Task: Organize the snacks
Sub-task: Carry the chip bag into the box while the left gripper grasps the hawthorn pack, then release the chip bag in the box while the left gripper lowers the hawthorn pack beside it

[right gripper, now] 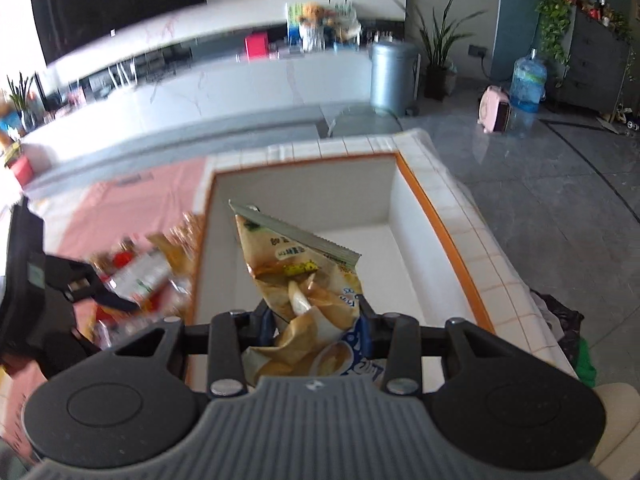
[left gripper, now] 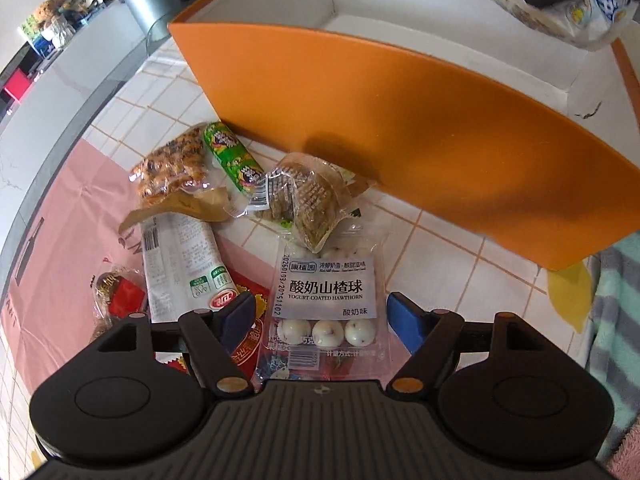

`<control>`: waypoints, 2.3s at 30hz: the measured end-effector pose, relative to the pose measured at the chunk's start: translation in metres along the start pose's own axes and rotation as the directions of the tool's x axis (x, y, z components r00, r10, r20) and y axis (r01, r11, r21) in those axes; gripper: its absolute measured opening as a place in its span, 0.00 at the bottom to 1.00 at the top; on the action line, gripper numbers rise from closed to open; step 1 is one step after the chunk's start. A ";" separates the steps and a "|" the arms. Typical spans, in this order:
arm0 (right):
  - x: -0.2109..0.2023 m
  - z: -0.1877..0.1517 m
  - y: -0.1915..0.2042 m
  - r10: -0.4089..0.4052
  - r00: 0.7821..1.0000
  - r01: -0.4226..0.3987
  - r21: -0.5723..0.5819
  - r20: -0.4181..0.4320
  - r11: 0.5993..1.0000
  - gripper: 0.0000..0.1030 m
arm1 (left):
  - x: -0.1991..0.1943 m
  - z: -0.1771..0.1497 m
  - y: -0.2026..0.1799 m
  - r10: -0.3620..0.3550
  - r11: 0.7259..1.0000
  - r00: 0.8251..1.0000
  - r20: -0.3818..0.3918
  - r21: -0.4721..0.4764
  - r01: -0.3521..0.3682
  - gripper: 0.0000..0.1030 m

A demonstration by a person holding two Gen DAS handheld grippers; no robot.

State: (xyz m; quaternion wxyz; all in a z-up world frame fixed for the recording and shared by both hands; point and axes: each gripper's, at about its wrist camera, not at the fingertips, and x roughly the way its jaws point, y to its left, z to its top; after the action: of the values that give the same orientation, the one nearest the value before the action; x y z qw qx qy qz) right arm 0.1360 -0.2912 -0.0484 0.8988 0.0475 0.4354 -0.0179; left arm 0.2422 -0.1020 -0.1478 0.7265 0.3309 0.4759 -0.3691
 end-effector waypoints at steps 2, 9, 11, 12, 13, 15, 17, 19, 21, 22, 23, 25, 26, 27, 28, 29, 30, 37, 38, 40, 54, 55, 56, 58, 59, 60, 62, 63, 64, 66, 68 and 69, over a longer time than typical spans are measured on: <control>0.015 -0.002 -0.013 -0.003 0.997 0.001 -0.015 -0.074 1.000 0.36 | 0.001 0.001 0.002 0.002 1.000 1.000 0.002 -0.020 -0.002 0.84; 0.056 -0.002 -0.046 -0.057 0.970 0.043 -0.065 -0.235 0.997 0.36 | 0.002 0.005 0.004 -0.008 0.995 1.000 -0.017 -0.103 0.006 0.66; 0.065 -0.001 -0.049 -0.094 0.961 0.071 -0.095 -0.261 0.993 0.37 | 0.000 0.005 0.001 0.009 0.992 1.000 -0.012 -0.127 -0.011 0.65; 0.068 -0.001 -0.049 -0.105 0.958 0.078 -0.108 -0.267 0.991 0.37 | -0.002 0.004 0.001 0.013 0.990 1.000 -0.009 -0.142 -0.015 0.65; 0.069 -0.001 -0.048 -0.111 0.957 0.078 -0.129 -0.267 0.989 0.37 | -0.006 0.003 0.000 0.014 0.987 1.000 -0.005 -0.160 -0.015 0.65; 0.072 0.000 -0.044 -0.123 0.952 0.080 -0.160 -0.280 0.984 0.37 | -0.013 0.000 0.000 0.011 0.980 1.000 0.005 -0.199 -0.010 0.65; 0.071 -0.001 -0.040 -0.134 0.949 0.079 -0.196 -0.286 0.977 0.37 | -0.024 -0.003 -0.002 0.009 0.971 1.000 0.020 -0.240 -0.004 0.65; 0.071 -0.002 -0.039 -0.139 0.945 0.071 -0.228 -0.295 0.971 0.37 | -0.037 -0.005 -0.003 0.013 0.960 0.999 0.037 -0.279 -0.002 0.65; 0.072 -0.006 -0.036 -0.137 0.942 0.057 -0.253 -0.307 0.966 0.37 | -0.049 -0.008 -0.005 0.018 0.949 0.998 0.057 -0.317 0.001 0.65; 0.073 -0.007 -0.034 -0.141 0.939 0.056 -0.266 -0.312 0.962 0.37 | -0.058 -0.009 -0.006 0.019 0.941 0.997 0.071 -0.339 0.006 0.65; 0.075 -0.009 -0.032 -0.151 0.936 0.057 -0.288 -0.318 0.956 0.37 | -0.065 -0.009 -0.007 0.017 0.934 0.996 0.084 -0.357 0.014 0.65; 0.077 -0.013 -0.028 -0.172 0.932 0.064 -0.322 -0.318 0.944 0.37 | -0.079 -0.009 -0.009 0.014 0.923 0.994 0.111 -0.383 0.029 0.65; 0.077 -0.015 -0.025 -0.177 0.933 0.064 -0.339 -0.314 0.939 0.37 | -0.086 -0.008 -0.010 0.014 0.919 0.992 0.122 -0.394 0.035 0.65; 0.078 -0.017 -0.021 -0.179 0.933 0.056 -0.367 -0.312 0.929 0.37 | -0.093 -0.007 -0.012 0.014 0.914 0.991 0.132 -0.405 0.041 0.65; 0.079 -0.020 -0.017 -0.185 0.931 0.050 -0.393 -0.314 0.918 0.37 | -0.101 -0.007 -0.013 0.015 0.907 0.989 0.150 -0.418 0.049 0.65; 0.080 -0.022 -0.014 -0.194 0.928 0.048 -0.416 -0.317 0.908 0.37 | -0.108 -0.006 -0.015 0.016 0.900 0.986 0.165 -0.432 0.058 0.65; 0.083 -0.024 -0.013 -0.202 0.925 0.048 -0.428 -0.323 0.902 0.37 | -0.115 -0.005 -0.016 0.017 0.892 0.984 0.177 -0.447 0.065 0.65; 0.086 -0.022 -0.021 -0.192 0.917 0.030 -0.420 -0.350 0.907 0.54 | -0.147 0.019 -0.046 0.056 0.888 0.970 0.237 -0.456 0.060 0.65; 0.082 -0.019 -0.023 -0.169 0.920 0.011 -0.408 -0.354 0.913 0.54 | -0.147 0.024 -0.051 0.053 0.891 0.970 0.238 -0.449 0.061 0.65; 0.071 -0.014 -0.027 -0.120 0.926 -0.028 -0.382 -0.359 0.924 0.61 | -0.148 0.033 -0.060 0.047 0.901 0.970 0.237 -0.429 0.061 0.65; -0.010 0.003 -0.054 0.011 0.974 -0.088 -0.333 -0.226 0.939 0.66 | -0.102 0.108 -0.113 0.061 0.954 0.997 0.049 -0.297 -0.044 0.65; -0.011 0.002 -0.056 0.016 0.974 -0.094 -0.339 -0.225 0.936 0.66 | -0.098 0.113 -0.115 0.066 0.954 0.997 0.028 -0.296 -0.055 0.65; -0.012 0.001 -0.058 0.013 0.974 -0.093 -0.348 -0.227 0.933 0.66 | -0.095 0.117 -0.116 0.067 0.952 0.998 0.017 -0.299 -0.059 0.65; -0.008 -0.001 -0.060 -0.011 0.973 -0.078 -0.372 -0.230 0.925 0.66 | -0.087 0.124 -0.117 0.056 0.953 0.998 -0.013 -0.297 -0.058 0.65; -0.007 -0.002 -0.061 -0.019 0.973 -0.072 -0.380 -0.230 0.922 0.66 | -0.083 0.126 -0.117 0.049 0.953 0.999 -0.023 -0.299 -0.054 0.65; -0.007 -0.002 -0.061 -0.024 0.973 -0.068 -0.385 -0.228 0.920 0.66 | -0.080 0.129 -0.118 0.041 0.955 0.999 -0.033 -0.294 -0.049 0.65; -0.006 -0.001 -0.066 -0.028 0.974 -0.063 -0.390 -0.224 0.919 0.66 | -0.073 0.132 -0.119 0.020 0.957 0.998 -0.062 -0.288 -0.037 0.65; -0.006 -0.001 -0.067 -0.030 0.974 -0.061 -0.390 -0.223 0.919 0.66 | -0.070 0.133 -0.120 0.010 0.958 0.997 -0.074 -0.284 -0.030 0.65; -0.006 -0.001 -0.067 -0.032 0.974 -0.059 -0.390 -0.223 0.919 0.66 | -0.066 0.134 -0.121 0.001 0.959 0.996 -0.084 -0.283 -0.025 0.65; -0.006 -0.002 -0.067 -0.034 0.975 -0.057 -0.394 -0.220 0.917 0.66 | -0.060 0.135 -0.121 -0.010 0.957 0.995 -0.102 -0.290 -0.020 0.65; -0.004 -0.005 -0.065 -0.040 0.975 -0.053 -0.399 -0.221 0.916 0.65 | -0.054 0.135 -0.122 -0.018 0.955 0.993 -0.120 -0.295 -0.018 0.65; -0.003 -0.006 -0.065 -0.048 0.974 -0.046 -0.402 -0.221 0.914 0.65 | -0.051 0.134 -0.122 -0.019 0.954 0.992 -0.127 -0.298 -0.020 0.66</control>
State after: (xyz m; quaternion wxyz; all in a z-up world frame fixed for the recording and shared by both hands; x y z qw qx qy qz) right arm 0.1247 -0.3549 -0.0541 0.8338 -0.1380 0.5290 0.0774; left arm 0.1849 -0.2645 -0.0719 0.7362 0.2405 0.5717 -0.2708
